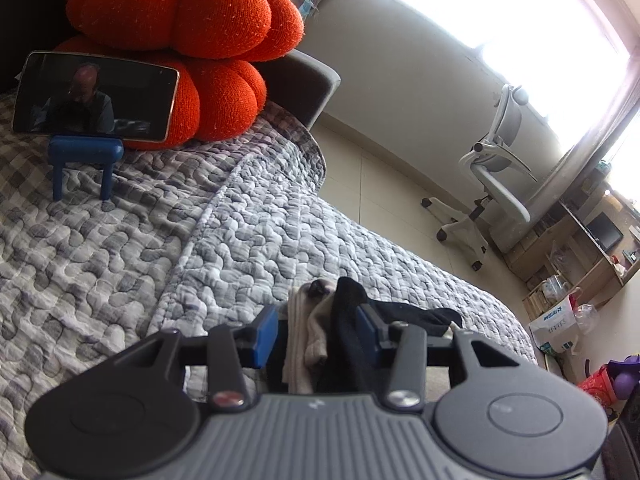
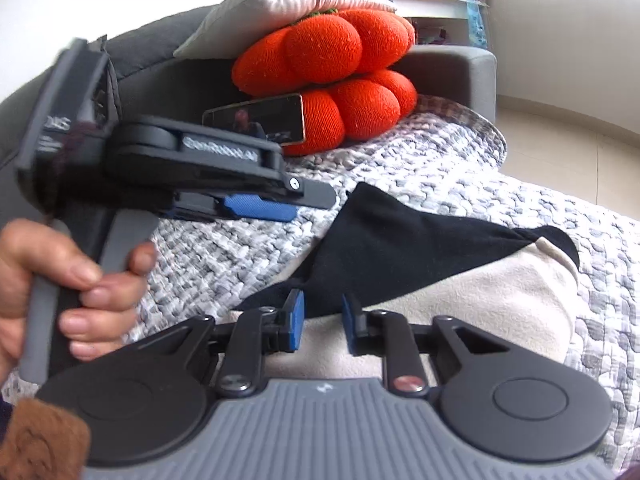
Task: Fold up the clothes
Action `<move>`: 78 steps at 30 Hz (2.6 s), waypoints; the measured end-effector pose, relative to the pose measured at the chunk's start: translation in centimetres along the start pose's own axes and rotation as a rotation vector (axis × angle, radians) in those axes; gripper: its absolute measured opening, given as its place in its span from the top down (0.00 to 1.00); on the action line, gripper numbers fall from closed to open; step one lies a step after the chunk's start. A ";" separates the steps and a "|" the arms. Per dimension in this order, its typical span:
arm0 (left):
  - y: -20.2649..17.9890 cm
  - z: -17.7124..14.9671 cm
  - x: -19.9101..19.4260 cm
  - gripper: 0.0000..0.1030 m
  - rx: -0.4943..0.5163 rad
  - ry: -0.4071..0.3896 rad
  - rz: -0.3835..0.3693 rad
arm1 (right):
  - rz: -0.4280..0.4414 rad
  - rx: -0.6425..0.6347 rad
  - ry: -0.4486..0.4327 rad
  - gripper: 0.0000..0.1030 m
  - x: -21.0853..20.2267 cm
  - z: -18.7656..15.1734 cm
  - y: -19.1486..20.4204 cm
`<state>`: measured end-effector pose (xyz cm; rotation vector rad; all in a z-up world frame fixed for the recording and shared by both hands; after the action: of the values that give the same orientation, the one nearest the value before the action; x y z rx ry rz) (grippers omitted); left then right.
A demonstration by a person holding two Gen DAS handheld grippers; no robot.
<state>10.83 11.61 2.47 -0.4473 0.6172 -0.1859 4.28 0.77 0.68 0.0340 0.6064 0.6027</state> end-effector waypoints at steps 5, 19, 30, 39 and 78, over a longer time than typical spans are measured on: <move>-0.1 -0.7 0.0 0.58 0.019 0.025 0.005 | -0.030 0.030 0.020 0.87 1.1 0.0 -0.7; -1.8 -3.2 -3.1 0.65 0.119 0.074 -0.049 | 0.017 0.051 -0.047 0.74 0.5 3.0 -2.8; -2.3 -5.9 -1.8 0.80 0.240 0.177 -0.003 | 0.059 0.079 0.031 0.86 3.6 3.3 -1.9; -2.7 -6.3 -2.4 0.83 0.291 0.188 -0.007 | 0.052 0.273 -0.080 0.98 2.7 4.8 -3.9; -2.1 -6.0 -2.9 0.80 0.232 0.195 -0.024 | 0.098 0.286 -0.129 0.85 0.3 4.6 -4.5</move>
<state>4.91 8.52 0.56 -0.2134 0.7720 -0.3225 9.31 -2.14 3.45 0.3706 0.5638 0.6000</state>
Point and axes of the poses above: each gripper's, at about its wrist camera, not at the fingertips, and x roughly the way its jaws point, y to its left, z to its top, the point moved 8 cm from there along x, roughly the way its jaws point, and after that the axes turned 4 degrees about -y, right-handed, at the moved point
